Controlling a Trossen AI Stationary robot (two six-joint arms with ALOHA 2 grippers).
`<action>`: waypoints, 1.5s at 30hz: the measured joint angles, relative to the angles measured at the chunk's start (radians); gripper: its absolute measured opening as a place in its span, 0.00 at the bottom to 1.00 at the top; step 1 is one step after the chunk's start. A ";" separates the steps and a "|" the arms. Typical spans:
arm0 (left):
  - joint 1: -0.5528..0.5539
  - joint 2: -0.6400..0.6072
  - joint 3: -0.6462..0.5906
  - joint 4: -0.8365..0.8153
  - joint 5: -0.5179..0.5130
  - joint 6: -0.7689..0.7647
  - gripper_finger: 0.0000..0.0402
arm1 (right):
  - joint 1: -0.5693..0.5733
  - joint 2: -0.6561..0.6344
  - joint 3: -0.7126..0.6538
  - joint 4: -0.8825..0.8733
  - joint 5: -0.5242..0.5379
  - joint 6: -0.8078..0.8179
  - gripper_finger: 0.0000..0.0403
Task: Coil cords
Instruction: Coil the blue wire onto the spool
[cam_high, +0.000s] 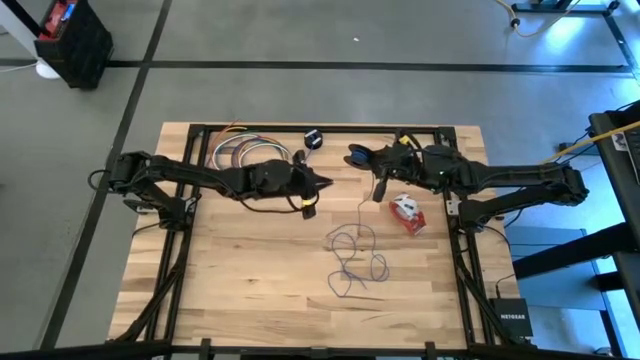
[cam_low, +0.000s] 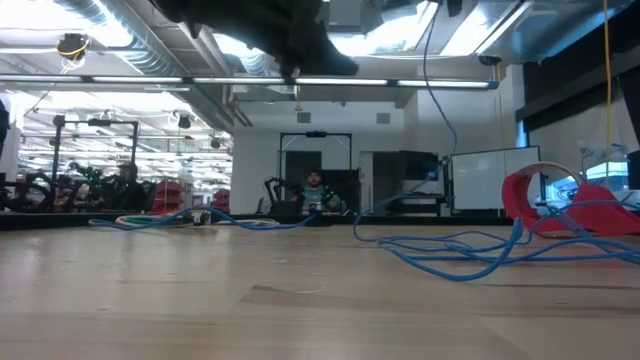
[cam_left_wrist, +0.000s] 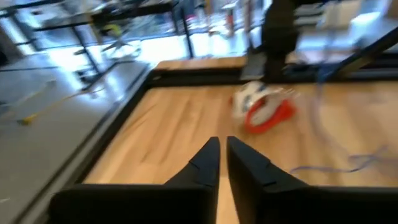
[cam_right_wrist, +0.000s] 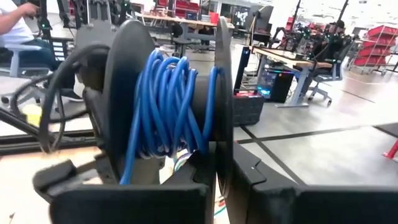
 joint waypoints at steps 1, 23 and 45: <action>0.000 0.005 0.000 0.016 0.039 -0.010 0.09 | 0.000 0.000 0.000 0.000 0.001 -0.006 0.05; -0.009 0.288 0.133 0.344 0.285 -0.029 0.42 | 0.000 0.002 -0.001 -0.002 -0.006 -0.019 0.05; -0.009 0.350 0.173 0.399 0.280 0.001 0.21 | 0.000 0.002 -0.002 0.011 -0.006 -0.019 0.05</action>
